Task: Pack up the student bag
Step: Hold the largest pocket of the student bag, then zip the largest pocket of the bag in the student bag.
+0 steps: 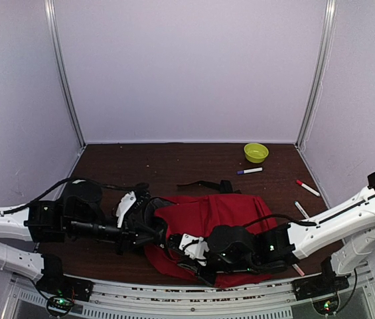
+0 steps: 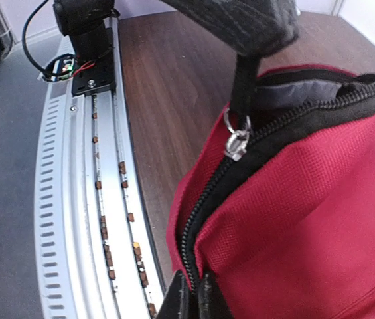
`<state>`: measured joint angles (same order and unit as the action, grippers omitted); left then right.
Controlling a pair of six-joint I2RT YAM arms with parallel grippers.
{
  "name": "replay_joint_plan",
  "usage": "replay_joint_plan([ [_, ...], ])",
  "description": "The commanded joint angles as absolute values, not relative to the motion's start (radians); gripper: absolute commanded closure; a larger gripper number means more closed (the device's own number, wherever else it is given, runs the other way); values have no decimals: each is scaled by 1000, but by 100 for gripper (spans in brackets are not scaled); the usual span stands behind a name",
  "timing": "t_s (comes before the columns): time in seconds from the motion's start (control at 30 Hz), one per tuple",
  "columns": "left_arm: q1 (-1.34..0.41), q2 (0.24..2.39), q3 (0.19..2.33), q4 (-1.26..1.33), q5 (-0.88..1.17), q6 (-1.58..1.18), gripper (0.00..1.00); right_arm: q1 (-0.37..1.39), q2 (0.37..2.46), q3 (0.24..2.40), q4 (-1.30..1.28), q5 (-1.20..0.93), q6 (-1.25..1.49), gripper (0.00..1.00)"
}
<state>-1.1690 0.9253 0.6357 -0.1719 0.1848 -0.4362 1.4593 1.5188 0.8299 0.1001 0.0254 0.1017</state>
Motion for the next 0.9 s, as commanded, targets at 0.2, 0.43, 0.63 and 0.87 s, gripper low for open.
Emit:
replay_joint_plan([
  [0.2, -1067, 874, 576, -140, 91, -417, 100, 1523, 1520, 840, 2, 86, 69, 100],
  [0.43, -898, 926, 553, -100, 183, -376, 100, 1578, 1501, 806, -44, 72, 73, 100],
  [0.63, -881, 965, 574, -40, 256, -380, 100, 1593, 1478, 799, -83, 97, 88, 100],
  [0.87, -958, 903, 620, -96, 288, -393, 100, 1591, 1468, 868, -78, 173, 106, 43],
])
